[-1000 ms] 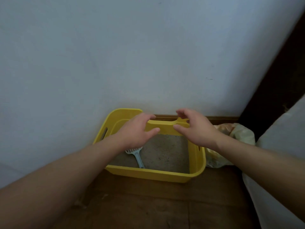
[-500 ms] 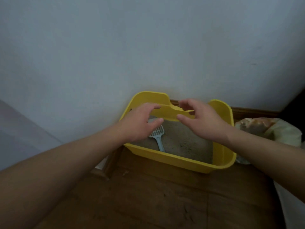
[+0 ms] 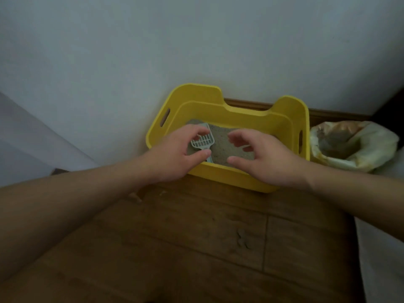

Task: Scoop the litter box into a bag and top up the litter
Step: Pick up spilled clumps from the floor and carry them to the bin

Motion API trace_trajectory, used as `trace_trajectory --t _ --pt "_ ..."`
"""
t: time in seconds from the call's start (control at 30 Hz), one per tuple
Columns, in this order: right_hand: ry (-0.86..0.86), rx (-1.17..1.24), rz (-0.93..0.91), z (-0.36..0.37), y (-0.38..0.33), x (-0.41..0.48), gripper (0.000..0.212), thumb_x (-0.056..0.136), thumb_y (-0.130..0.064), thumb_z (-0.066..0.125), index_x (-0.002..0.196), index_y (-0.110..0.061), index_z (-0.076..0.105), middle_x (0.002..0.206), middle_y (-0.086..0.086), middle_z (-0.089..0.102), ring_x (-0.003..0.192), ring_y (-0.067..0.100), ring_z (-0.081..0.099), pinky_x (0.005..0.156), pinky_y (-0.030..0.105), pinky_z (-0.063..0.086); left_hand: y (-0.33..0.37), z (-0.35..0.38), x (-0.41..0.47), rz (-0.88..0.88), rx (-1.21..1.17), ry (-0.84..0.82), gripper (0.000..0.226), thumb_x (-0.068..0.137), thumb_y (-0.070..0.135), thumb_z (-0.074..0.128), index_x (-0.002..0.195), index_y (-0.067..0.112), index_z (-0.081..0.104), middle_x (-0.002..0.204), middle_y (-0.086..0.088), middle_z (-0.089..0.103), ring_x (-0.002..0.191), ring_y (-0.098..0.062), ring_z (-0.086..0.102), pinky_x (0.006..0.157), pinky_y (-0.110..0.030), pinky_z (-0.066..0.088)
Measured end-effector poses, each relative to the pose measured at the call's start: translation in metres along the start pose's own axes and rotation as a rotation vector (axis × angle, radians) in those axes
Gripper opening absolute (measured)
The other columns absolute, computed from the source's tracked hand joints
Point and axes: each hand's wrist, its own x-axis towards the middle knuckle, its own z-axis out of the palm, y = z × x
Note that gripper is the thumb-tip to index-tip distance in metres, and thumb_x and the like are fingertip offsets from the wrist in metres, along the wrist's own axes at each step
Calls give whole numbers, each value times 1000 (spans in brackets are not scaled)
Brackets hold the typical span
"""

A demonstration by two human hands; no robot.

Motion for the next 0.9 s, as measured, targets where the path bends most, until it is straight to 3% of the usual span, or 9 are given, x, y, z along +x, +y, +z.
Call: trace_trajectory --t 0.07,0.17,0.27,0.37,0.5,0.7,0.9 --pt "-9 -6 12 1 1 -5 58 89 -41 67 141 -21 47 134 -7 56 117 5 53 103 32 47 3 5 -3 4 -16 -13 49 93 34 65 138 22 51 122 16 49 107 8 42 84 3 29" --pt "-19 -7 27 4 1 -14 56 90 -40 67 139 -20 48 131 -6 58 113 7 55 101 33 48 8 10 -9 19 -38 -26 47 93 34 65 136 22 52 122 15 51 111 1 48 91 -17 41" --pt "-37 -22 26 9 2 -27 55 89 -38 68 138 -19 50 130 -4 59 113 9 57 101 34 48 9 21 -20 65 -23 -69 48 92 37 64 136 24 52 123 15 54 111 -1 53 94 -26 49" --pt "-70 -44 35 14 5 -41 56 89 -39 68 137 -19 50 130 -3 59 113 10 57 100 34 48 11 35 -32 84 -9 -147 50 90 37 66 137 26 51 122 15 54 110 0 52 87 -29 54" --pt "-129 -59 63 20 14 -61 56 89 -41 67 137 -19 50 128 -3 59 113 10 57 99 35 49 10 52 -41 115 1 -201 53 89 42 66 137 26 51 126 14 56 112 0 52 91 -34 53" --pt "-200 -102 131 32 30 -83 56 88 -41 67 137 -19 50 129 -3 58 113 12 56 98 33 49 4 78 -47 75 -16 -336 62 88 45 67 143 31 44 139 13 51 123 -2 49 98 -26 49" --pt "-272 -99 190 49 44 -97 60 90 -41 66 142 -21 46 136 -4 54 120 10 53 100 21 43 -4 97 -43 52 4 -412 64 87 47 67 144 35 41 143 14 48 124 -4 49 98 -30 51"
